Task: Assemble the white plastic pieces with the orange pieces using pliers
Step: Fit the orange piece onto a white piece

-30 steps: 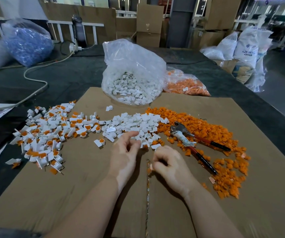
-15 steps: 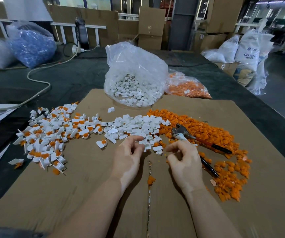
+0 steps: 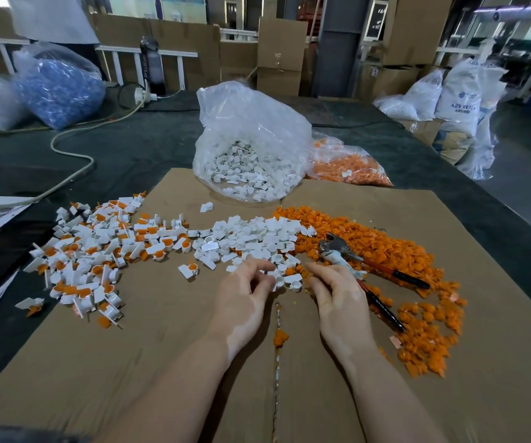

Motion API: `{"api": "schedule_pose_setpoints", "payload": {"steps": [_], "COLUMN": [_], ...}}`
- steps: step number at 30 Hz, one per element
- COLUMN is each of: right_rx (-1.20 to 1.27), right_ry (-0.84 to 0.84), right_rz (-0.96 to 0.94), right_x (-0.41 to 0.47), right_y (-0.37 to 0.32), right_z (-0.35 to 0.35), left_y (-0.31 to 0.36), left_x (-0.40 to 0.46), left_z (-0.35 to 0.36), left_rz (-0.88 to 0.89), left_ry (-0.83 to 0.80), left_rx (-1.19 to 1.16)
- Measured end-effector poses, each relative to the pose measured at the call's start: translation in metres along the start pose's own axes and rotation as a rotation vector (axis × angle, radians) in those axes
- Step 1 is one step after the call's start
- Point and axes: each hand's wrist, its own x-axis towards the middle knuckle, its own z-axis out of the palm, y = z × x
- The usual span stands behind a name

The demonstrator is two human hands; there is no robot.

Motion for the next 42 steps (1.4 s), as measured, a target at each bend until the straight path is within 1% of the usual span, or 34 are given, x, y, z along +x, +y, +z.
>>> {"api": "schedule_pose_setpoints", "payload": {"steps": [3, 6, 10, 14, 18, 24, 35, 39, 42], "right_rx": [0.115, 0.230, 0.355, 0.466, 0.587, 0.547, 0.570, 0.532, 0.415], "right_ry": [-0.013, 0.020, 0.052, 0.035, 0.006, -0.002, -0.018, 0.001, 0.050], "right_rz": [0.039, 0.056, 0.073, 0.160, 0.230, 0.265, 0.280, 0.238, 0.136], "right_x": [0.001, 0.000, 0.002, 0.003, 0.002, 0.002, 0.002, 0.001, 0.000], "right_y": [0.000, 0.000, 0.000, 0.003, 0.004, 0.005, 0.004, 0.003, 0.000], "right_z": [-0.002, -0.005, -0.009, -0.010, -0.009, -0.005, -0.006, -0.005, -0.002], "left_y": [0.002, 0.004, 0.005, 0.005, 0.008, 0.014, 0.016, 0.017, 0.016], "left_x": [-0.001, -0.003, -0.004, -0.005, -0.006, -0.009, -0.010, -0.009, -0.009], "left_z": [0.000, 0.000, 0.000, 0.001, 0.000, -0.002, -0.003, -0.002, -0.002], "left_rz": [0.034, 0.070, 0.075, 0.108, 0.143, 0.125, 0.138, 0.118, 0.087], "left_ry": [-0.078, -0.134, -0.177, -0.200, -0.238, -0.209, -0.193, -0.207, -0.218], "left_rx": [0.096, 0.154, 0.141, 0.164, 0.133, -0.052, -0.062, -0.070, -0.069]}}
